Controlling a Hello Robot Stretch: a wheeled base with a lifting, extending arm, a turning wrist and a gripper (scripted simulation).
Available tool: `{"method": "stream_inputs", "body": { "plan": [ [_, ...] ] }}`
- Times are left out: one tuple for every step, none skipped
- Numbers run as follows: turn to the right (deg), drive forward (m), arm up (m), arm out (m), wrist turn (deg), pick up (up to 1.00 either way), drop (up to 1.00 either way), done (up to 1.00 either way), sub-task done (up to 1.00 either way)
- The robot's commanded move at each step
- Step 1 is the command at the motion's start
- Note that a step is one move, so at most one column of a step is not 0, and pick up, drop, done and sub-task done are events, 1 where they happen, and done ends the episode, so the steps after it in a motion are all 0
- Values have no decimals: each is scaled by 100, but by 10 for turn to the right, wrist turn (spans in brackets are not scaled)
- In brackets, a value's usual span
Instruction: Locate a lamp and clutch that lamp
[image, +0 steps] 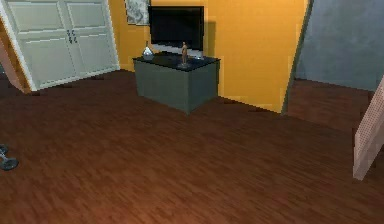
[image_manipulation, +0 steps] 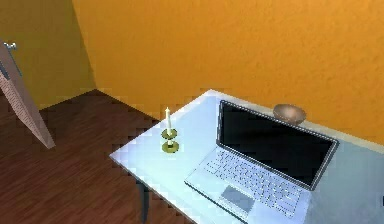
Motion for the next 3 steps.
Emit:
{"method": "stream_inputs", "body": {
  "plan": [
    [0, 0, 50, 0, 0, 0, 0, 0, 0],
    [0, 0, 26, 0, 0, 0, 0, 0, 0],
    [0, 0, 0, 48, 0, 0, 0, 0, 0]
  ]
}}
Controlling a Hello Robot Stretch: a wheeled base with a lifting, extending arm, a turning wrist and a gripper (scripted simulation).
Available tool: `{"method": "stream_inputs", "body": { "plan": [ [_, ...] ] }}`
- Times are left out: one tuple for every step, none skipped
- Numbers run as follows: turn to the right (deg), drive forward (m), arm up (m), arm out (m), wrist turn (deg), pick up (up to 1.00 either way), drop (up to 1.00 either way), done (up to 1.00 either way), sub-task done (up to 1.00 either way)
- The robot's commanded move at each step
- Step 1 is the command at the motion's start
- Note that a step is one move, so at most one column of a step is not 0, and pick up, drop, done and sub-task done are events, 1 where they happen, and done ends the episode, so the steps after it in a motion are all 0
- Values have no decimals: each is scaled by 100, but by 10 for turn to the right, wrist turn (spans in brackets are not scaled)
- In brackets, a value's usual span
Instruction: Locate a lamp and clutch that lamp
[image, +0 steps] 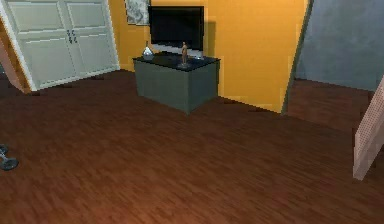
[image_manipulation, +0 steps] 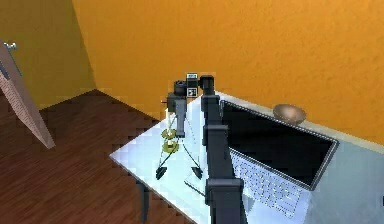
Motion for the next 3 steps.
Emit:
{"method": "stream_inputs", "body": {
  "plan": [
    [0, 0, 0, 0, 450, 0, 0, 0, 0],
    [0, 0, 0, 0, 450, 0, 0, 0, 0],
    [0, 0, 0, 0, 450, 0, 0, 0, 0]
  ]
}}
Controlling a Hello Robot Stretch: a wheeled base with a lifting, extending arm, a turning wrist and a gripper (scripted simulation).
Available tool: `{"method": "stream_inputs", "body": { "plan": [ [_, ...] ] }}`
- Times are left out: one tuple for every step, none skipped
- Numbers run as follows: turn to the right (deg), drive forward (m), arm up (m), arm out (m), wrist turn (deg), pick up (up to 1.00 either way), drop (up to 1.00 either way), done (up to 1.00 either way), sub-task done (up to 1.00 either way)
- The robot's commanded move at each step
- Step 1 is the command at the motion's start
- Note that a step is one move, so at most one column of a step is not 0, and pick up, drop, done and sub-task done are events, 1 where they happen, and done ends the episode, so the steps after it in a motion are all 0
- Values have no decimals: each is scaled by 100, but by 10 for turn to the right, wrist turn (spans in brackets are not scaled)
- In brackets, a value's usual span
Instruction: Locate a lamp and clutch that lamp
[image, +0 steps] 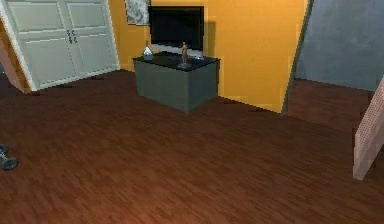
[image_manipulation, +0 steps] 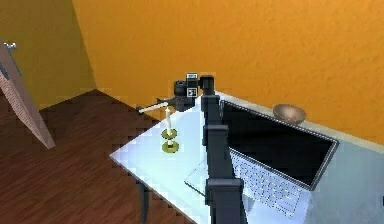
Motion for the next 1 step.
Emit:
{"method": "stream_inputs", "body": {
  "plan": [
    [0, 0, 0, 0, 240, 0, 0, 0, 0]
  ]
}}
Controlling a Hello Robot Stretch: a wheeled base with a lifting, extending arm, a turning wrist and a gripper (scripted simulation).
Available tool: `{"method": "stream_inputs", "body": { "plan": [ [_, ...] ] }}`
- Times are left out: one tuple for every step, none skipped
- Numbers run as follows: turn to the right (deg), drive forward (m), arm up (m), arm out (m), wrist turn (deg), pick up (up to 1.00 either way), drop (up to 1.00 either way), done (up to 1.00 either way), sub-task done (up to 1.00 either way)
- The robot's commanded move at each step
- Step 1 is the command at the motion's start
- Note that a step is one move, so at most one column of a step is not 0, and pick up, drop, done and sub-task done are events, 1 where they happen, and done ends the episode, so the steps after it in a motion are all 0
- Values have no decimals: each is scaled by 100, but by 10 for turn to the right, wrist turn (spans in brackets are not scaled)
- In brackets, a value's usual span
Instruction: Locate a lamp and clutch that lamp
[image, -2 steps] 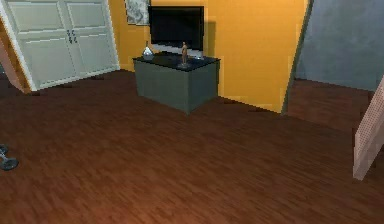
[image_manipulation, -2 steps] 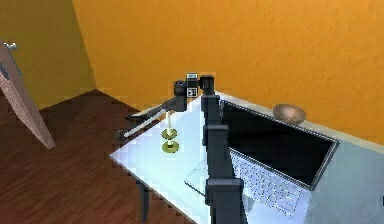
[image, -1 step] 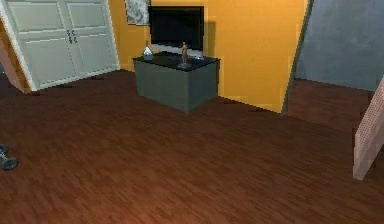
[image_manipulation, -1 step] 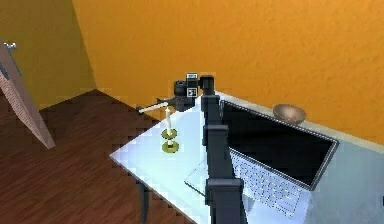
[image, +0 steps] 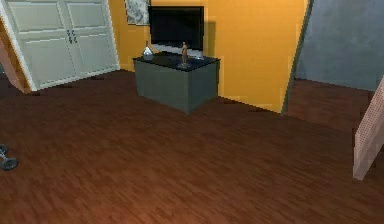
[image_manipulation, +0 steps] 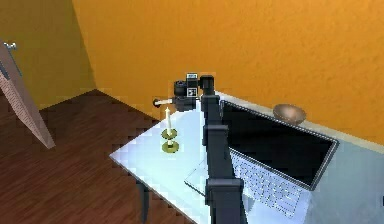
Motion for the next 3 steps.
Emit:
{"method": "stream_inputs", "body": {
  "plan": [
    [0, 0, 0, 0, 0, 100, 0, 0, 0],
    [0, 0, 10, 0, 0, 0, 0, 0, 0],
    [0, 0, 0, 0, 0, 0, 0, 100, 0]
  ]
}}
